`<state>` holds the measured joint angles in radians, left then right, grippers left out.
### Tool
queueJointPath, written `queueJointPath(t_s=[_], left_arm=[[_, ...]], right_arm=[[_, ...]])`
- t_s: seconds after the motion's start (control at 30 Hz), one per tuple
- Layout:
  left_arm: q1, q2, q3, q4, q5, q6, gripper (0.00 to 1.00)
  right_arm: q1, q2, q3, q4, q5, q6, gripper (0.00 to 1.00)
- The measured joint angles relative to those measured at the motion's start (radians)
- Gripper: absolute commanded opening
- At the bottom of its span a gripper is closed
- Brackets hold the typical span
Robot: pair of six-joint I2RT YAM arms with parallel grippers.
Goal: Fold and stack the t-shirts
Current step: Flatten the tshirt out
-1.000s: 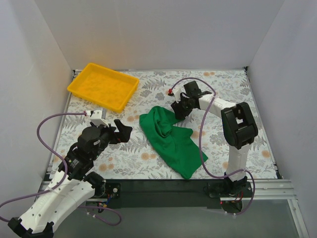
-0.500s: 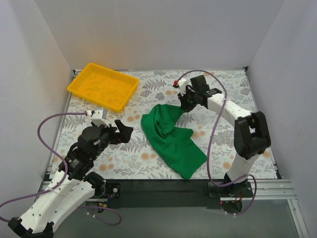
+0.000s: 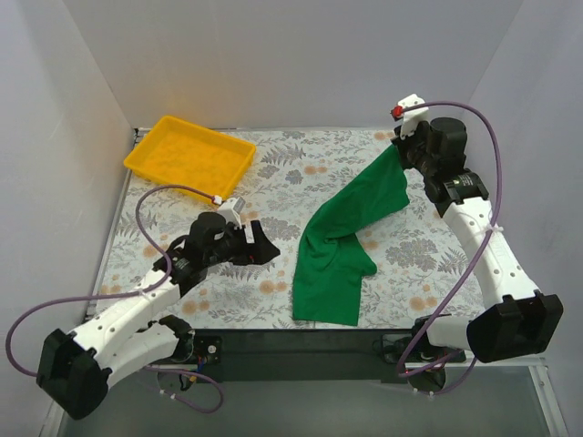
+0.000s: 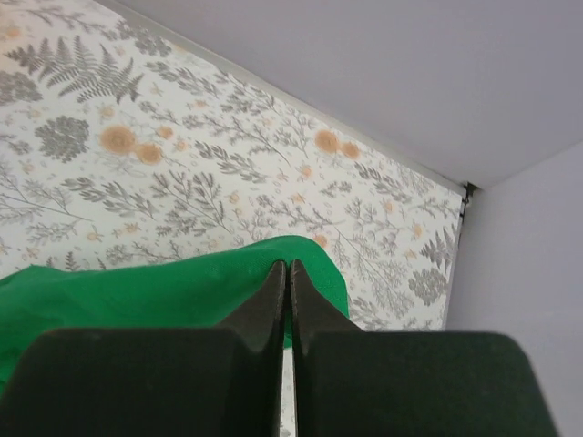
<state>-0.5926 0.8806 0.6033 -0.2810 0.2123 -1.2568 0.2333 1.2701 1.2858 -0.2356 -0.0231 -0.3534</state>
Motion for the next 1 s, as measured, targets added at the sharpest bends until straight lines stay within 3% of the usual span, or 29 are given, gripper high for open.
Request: queueJointPath(t_s=[0.27, 0.57, 0.77, 1.0], left_arm=[[-0.085, 0.232, -0.003, 0.093, 0.090, -0.050, 0.75], [-0.380, 0.511, 0.093, 0.078, -0.001, -0.061, 0.73], [-0.563, 0.741, 0.290, 0.023, -0.141, -0.069, 0.73], [-0.652, 1.017, 0.619, -0.063, -0.288, -0.092, 0.71]], right_arm=[[-0.032, 0.000, -0.065, 0.002, 0.024, 0.003, 0.01], [-0.077, -0.008, -0.118, 0.027, 0.024, 0.013, 0.01], [-0.096, -0.023, -0.162, 0.034, 0.001, 0.027, 0.01], [-0.129, -0.040, -0.195, 0.038, -0.024, 0.038, 0.01]])
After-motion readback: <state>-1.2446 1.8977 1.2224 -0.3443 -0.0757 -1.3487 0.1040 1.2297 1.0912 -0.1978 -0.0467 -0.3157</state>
